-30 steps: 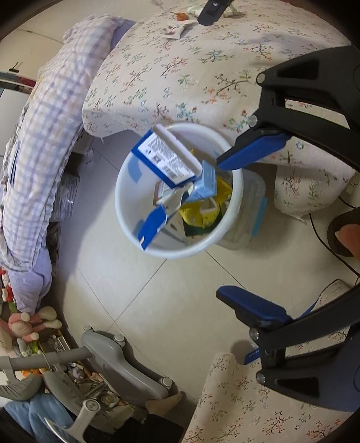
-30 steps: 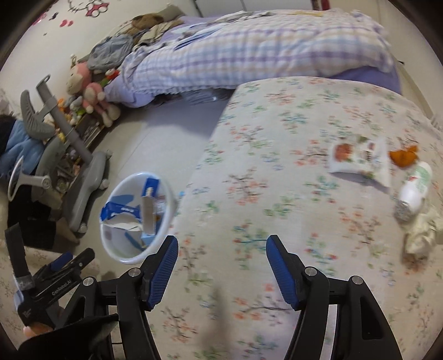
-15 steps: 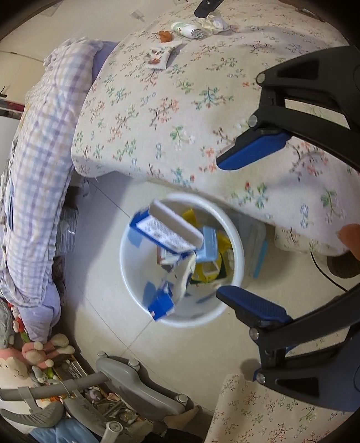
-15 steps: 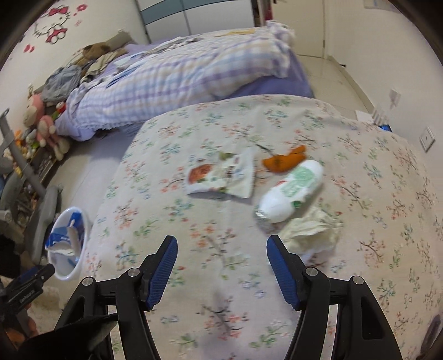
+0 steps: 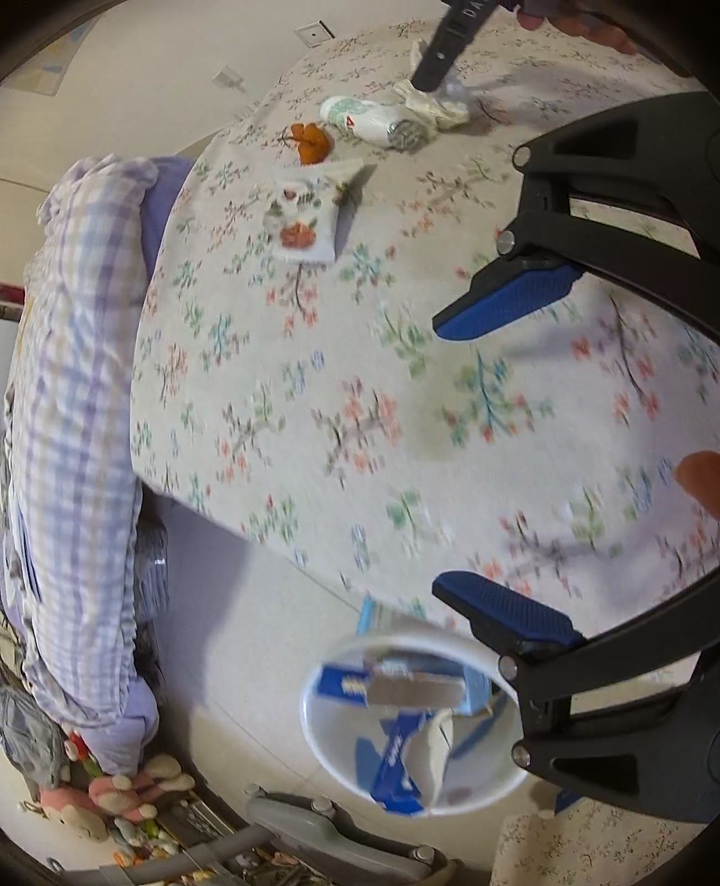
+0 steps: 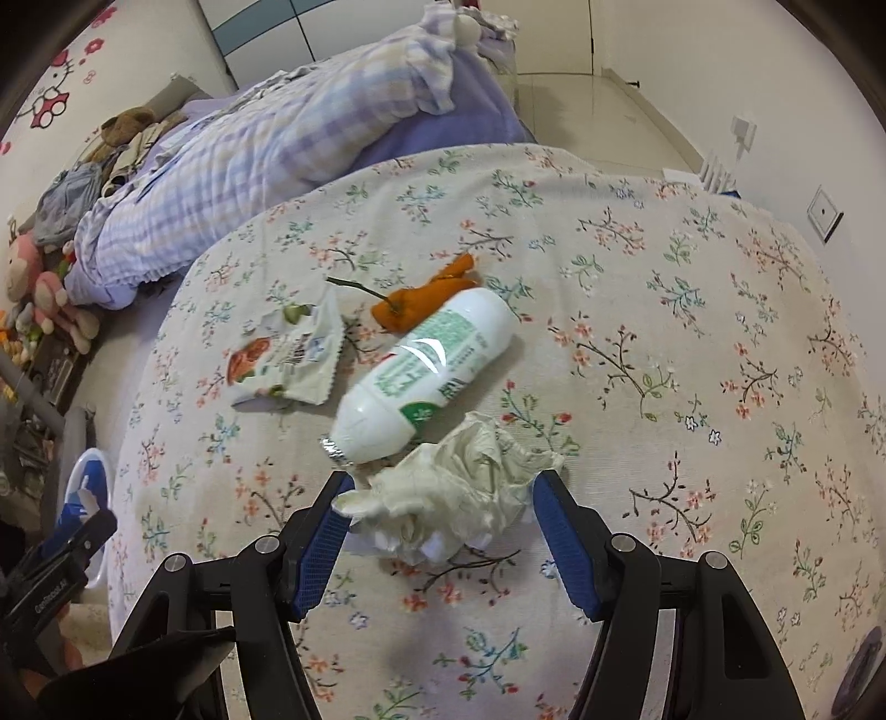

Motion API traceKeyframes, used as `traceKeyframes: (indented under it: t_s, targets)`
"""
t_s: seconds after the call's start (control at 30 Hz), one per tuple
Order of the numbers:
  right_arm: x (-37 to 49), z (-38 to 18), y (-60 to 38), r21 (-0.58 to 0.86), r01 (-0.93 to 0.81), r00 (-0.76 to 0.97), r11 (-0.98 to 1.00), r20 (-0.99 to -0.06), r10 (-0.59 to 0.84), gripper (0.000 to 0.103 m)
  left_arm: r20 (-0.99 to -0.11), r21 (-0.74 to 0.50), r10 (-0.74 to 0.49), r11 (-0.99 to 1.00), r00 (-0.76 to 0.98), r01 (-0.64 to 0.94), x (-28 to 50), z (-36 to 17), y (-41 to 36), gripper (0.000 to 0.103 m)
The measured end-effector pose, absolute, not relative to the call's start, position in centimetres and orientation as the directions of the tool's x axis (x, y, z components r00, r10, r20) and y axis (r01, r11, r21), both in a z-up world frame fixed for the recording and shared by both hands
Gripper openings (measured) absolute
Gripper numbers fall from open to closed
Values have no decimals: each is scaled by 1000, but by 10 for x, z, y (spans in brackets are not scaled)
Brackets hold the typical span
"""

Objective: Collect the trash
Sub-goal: 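Move the left tool to the printed snack wrapper while the right tool approaches crumpled cream paper, then grasp the snack wrapper with the left tool while the right tool grasps the crumpled paper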

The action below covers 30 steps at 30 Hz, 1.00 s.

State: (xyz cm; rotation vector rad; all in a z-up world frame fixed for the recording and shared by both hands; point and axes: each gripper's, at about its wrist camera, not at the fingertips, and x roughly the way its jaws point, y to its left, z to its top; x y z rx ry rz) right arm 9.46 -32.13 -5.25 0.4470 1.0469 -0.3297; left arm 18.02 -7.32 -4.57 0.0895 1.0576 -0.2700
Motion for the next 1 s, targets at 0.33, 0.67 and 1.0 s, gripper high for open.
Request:
traceKeyframes:
  t_s: [0.33, 0.67, 1.0]
  targets:
    - [89, -72, -355, 333, 446, 483, 831, -871, 90, 37, -843, -143, -285, 937, 457, 320, 197, -55, -140, 85]
    - [62, -54, -396, 319, 502, 531, 804, -848, 5, 25, -788, -241, -384, 912, 481, 332, 214, -69, -178, 63]
    - [52, -65, -420, 319, 523, 502, 790, -865, 17, 25, -762, -274, -413, 903, 498, 330, 223, -79, -190, 38]
